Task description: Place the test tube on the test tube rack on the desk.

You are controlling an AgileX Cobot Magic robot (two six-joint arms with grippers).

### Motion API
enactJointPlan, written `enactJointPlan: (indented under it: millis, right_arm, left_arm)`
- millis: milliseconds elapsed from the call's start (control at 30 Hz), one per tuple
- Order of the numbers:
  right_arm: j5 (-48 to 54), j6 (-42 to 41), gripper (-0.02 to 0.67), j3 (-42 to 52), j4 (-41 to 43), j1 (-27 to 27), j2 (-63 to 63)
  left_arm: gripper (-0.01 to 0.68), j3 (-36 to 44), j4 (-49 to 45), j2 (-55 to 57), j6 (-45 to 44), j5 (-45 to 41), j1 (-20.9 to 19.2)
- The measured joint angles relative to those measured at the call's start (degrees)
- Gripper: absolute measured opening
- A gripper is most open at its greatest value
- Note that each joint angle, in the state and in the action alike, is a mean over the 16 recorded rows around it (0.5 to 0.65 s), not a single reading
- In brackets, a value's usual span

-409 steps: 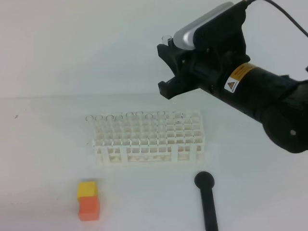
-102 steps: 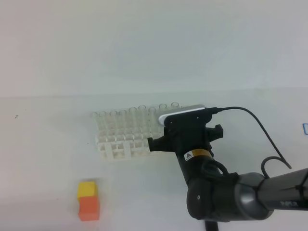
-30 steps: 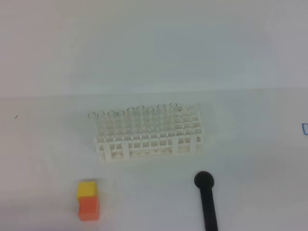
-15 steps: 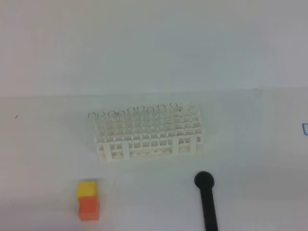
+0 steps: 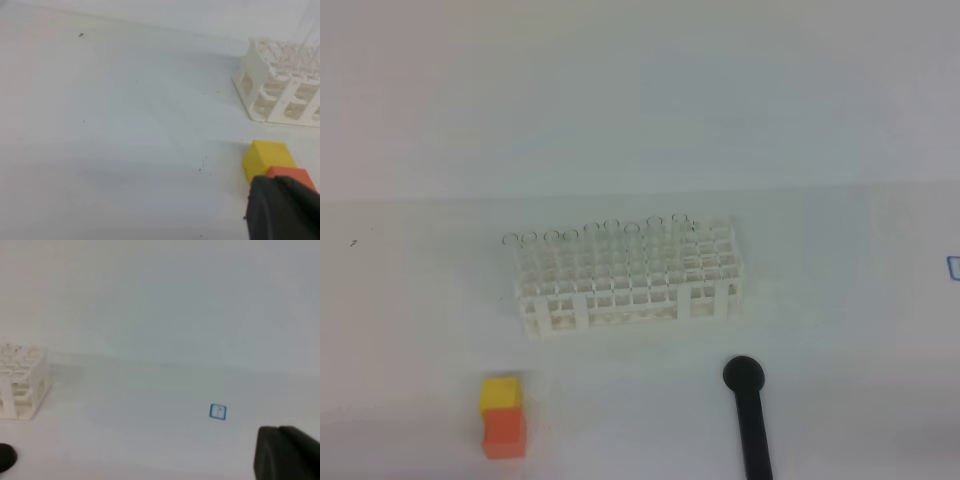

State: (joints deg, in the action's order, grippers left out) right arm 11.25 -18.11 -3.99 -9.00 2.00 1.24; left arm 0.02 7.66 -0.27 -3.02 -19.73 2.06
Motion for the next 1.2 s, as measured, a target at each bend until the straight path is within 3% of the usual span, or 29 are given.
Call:
enactJointPlan:
  millis: [133, 333, 1200]
  right_arm:
    - [1.4, 9.1, -0.001, 2.4, 4.4, -1.0, -1.1]
    - [3.6, 14.5, -0.001, 4.8, 7.1, -2.3, -1.9]
    - [9.2, 16.8, -0.001, 5.3, 9.0, -3.8, -1.9]
  left_arm:
    - [-0.001, 0.0, 0.0, 0.0, 0.0, 0.0, 0.0]
    - [-0.001, 0.0, 0.0, 0.0, 0.0, 0.0, 0.0]
    - [-0.001, 0.0, 0.0, 0.1, 0.0, 0.0, 0.0]
